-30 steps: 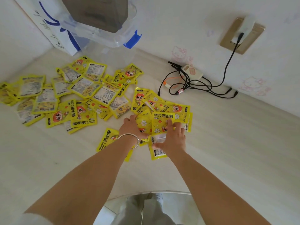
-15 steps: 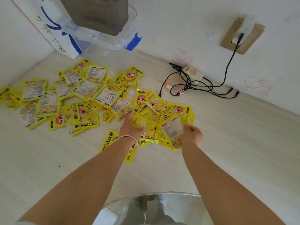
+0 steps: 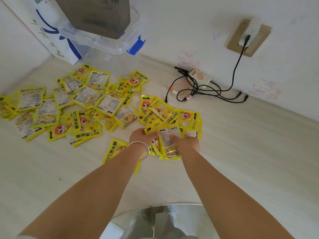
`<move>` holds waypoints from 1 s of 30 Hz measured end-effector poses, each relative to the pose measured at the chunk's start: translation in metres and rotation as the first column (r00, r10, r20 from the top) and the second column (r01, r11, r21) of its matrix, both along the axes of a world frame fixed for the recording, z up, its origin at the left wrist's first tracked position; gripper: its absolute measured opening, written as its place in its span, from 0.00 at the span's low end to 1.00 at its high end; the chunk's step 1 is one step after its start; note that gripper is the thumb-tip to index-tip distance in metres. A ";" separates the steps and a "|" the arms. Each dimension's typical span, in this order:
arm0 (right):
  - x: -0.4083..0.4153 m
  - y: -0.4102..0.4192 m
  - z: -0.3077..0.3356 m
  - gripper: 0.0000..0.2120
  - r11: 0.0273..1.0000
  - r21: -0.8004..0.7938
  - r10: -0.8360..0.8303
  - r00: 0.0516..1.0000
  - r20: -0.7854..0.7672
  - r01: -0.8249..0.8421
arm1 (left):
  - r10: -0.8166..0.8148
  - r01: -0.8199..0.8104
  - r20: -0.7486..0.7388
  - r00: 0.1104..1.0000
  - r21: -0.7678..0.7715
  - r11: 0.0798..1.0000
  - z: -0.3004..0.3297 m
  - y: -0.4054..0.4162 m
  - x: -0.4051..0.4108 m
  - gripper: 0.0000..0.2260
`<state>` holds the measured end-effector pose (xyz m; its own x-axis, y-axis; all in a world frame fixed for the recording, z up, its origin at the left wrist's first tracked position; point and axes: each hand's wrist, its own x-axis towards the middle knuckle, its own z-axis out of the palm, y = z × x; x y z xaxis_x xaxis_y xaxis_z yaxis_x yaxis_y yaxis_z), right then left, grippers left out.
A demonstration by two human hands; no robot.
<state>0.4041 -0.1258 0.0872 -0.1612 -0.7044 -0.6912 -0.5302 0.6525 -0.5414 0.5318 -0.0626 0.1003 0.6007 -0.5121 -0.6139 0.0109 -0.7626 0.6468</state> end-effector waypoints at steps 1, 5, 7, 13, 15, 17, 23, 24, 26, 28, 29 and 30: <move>-0.001 -0.001 0.000 0.25 1.000 0.021 -0.004 0.998 0.055 0.003 | 0.009 -0.009 -0.009 1.000 -0.008 1.000 0.000 0.000 -0.001 0.15; -0.006 0.001 0.002 0.20 0.998 0.066 0.004 0.965 0.263 -0.022 | 0.045 -0.043 -0.089 0.995 0.018 0.999 0.004 -0.003 -0.008 0.23; -0.009 0.002 0.009 0.18 0.999 0.022 0.020 0.954 0.299 -0.028 | 0.004 -0.001 -0.088 0.996 0.035 0.999 0.010 -0.006 -0.015 0.29; -0.036 0.008 0.028 0.18 0.985 -0.114 -0.080 0.925 0.371 0.130 | -0.094 0.070 -0.175 0.980 -0.138 0.988 0.035 -0.014 -0.038 0.21; -0.052 0.012 0.033 0.17 0.971 -0.132 -0.139 0.917 0.374 0.201 | -0.171 0.115 -0.241 0.955 -0.231 0.966 0.041 -0.016 -0.050 0.10; -0.072 0.019 0.039 0.13 0.952 -0.156 -0.187 0.903 0.387 0.264 | -0.271 0.214 -0.226 0.936 -0.248 0.945 0.044 -0.019 -0.065 0.09; -0.150 0.054 0.052 0.12 0.876 -0.206 -0.340 0.862 0.375 0.435 | -0.492 0.425 -0.215 0.844 -0.292 0.857 0.048 -0.026 -0.150 0.04; -0.166 0.061 0.052 0.13 0.858 -0.203 -0.383 0.850 0.363 0.473 | -0.534 0.463 -0.215 0.817 -0.307 0.832 0.048 -0.025 -0.168 0.04; -0.200 0.076 0.051 0.16 0.803 -0.190 -0.476 0.800 0.365 0.564 | -0.613 0.532 -0.221 0.759 -0.334 0.778 0.049 -0.019 -0.204 0.04; -0.238 0.095 0.049 0.18 0.720 -0.148 -0.577 0.703 0.415 0.678 | -0.664 0.569 -0.262 0.701 -0.356 0.741 0.047 -0.012 -0.240 0.04; -0.250 0.102 0.048 0.18 0.682 -0.120 -0.612 0.652 0.447 0.722 | -0.669 0.573 -0.286 0.686 -0.356 0.739 0.045 -0.009 -0.250 0.03; -0.267 0.112 0.047 0.17 0.634 -0.094 -0.649 0.594 0.475 0.768 | -0.685 0.589 -0.301 0.664 -0.353 0.727 0.043 -0.006 -0.267 0.02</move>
